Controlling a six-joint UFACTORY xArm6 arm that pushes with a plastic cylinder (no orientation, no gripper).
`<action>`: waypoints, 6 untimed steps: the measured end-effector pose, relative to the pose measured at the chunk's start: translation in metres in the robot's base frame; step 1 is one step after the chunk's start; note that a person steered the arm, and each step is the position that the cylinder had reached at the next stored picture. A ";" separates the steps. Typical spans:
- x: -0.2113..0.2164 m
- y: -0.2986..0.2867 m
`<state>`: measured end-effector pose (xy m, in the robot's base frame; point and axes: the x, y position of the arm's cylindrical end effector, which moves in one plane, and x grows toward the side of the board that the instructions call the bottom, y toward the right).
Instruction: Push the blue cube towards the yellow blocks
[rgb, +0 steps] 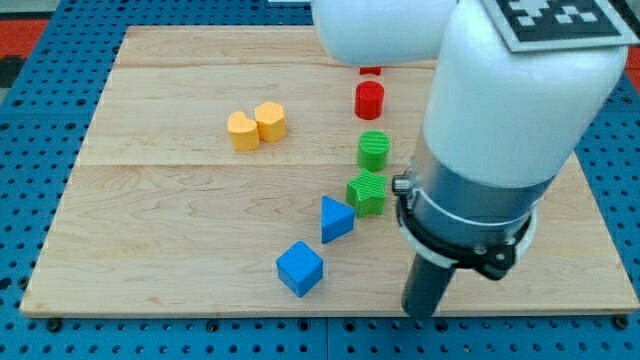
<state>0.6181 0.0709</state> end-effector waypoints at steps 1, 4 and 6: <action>-0.028 -0.075; -0.017 -0.096; -0.049 -0.164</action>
